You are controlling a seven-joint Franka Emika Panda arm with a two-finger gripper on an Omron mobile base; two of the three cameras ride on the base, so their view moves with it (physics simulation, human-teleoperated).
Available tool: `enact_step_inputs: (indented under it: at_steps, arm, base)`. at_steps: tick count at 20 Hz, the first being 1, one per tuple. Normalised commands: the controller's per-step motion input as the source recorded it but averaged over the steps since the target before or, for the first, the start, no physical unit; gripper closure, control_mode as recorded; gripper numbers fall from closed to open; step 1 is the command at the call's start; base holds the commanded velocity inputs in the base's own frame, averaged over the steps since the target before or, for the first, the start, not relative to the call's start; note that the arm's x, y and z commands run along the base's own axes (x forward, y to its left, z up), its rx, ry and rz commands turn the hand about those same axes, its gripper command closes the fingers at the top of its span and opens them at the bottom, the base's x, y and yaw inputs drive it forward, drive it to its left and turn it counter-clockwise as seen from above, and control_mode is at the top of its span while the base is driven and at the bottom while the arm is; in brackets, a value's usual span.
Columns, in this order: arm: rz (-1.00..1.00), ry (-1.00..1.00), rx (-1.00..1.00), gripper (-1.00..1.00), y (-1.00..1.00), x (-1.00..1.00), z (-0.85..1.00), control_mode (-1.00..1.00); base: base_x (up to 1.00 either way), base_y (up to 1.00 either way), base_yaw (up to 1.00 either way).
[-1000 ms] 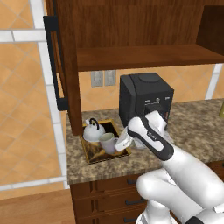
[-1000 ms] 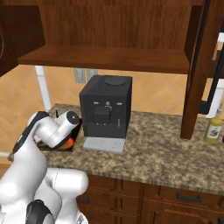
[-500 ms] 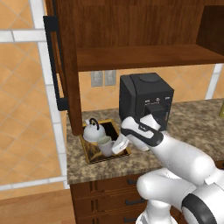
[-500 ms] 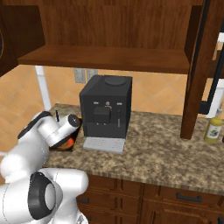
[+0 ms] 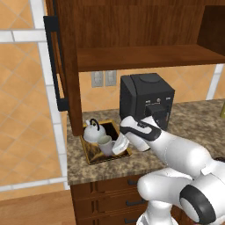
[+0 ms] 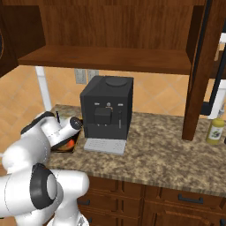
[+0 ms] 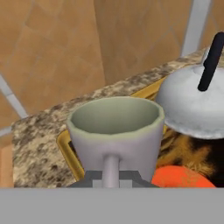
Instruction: Pick the kettle from the counter and place it on the tray. Then pick the mug from the cabinet and place it on the tray. Then close the cabinet doors.
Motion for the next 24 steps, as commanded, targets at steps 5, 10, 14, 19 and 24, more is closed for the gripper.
enact_step_inputs:
  at_steps: [5,10,14,19,24]
  arm:
    - [0.00,-0.01,-0.01,1.00,0.00,0.08,-0.17,-1.00]
    - [0.00,0.00,-0.02,1.00,-0.01,0.01,-0.18,-1.00]
    - [0.00,0.00,-0.02,1.00,-0.10,0.08,-0.13,-1.00]
    - [0.05,0.00,-0.01,1.00,-0.12,0.07,-0.13,-1.00]
    - [0.04,0.00,-0.01,-1.00,-0.24,-0.07,-0.30,-1.00]
  base:
    - [0.00,0.00,0.00]
    - [0.00,0.00,0.00]
    - [0.00,0.00,0.00]
    - [0.00,0.00,0.00]
    - [0.00,0.00,0.00]
